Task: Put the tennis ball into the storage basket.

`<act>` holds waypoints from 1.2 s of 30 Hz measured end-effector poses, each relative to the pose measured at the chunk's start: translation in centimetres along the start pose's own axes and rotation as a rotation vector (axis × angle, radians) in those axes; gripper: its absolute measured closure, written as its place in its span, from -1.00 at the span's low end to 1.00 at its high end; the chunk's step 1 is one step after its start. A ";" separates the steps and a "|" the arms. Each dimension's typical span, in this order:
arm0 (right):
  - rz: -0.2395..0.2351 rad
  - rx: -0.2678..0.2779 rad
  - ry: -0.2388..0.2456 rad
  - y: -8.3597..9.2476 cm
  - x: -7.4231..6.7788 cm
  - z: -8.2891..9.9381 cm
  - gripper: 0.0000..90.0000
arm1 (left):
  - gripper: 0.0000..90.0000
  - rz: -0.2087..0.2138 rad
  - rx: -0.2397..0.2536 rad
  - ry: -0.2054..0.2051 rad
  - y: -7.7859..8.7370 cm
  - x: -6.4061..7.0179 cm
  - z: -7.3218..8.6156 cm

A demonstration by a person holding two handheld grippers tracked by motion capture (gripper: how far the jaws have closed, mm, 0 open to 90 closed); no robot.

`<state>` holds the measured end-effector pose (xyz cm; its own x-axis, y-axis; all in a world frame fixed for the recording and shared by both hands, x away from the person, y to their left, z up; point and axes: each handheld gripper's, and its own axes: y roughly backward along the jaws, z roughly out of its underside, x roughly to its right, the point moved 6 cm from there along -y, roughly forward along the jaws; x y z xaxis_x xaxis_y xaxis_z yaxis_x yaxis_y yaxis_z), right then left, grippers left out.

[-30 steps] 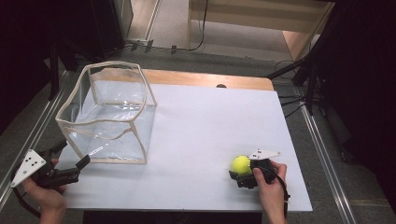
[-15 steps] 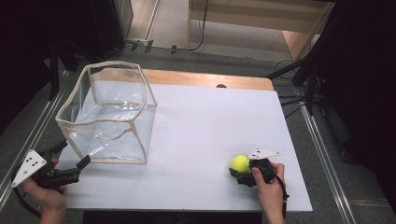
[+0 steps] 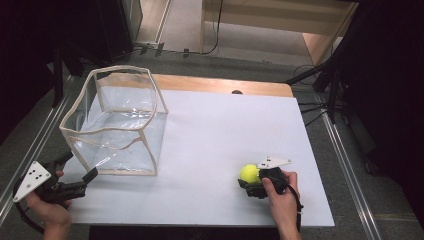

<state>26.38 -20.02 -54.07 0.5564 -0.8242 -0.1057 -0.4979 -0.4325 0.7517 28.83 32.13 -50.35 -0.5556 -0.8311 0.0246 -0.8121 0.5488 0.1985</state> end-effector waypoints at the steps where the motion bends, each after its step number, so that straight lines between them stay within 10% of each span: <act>1: -0.003 0.001 0.003 -0.1 -0.2 -0.2 -0.48 | -1.00 0.001 0.003 0.003 0.0 0.0 0.0; 36: -0.115 0.030 0.115 -3.7 -5.1 -7.2 -0.48 | -1.00 0.008 -0.003 0.010 0.0 -0.1 0.1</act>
<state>30.20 -11.62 -51.60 0.6828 -0.7218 -0.1132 -0.4452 -0.5339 0.7189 28.90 32.18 -50.43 -0.5606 -0.8273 0.0358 -0.8068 0.5555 0.2014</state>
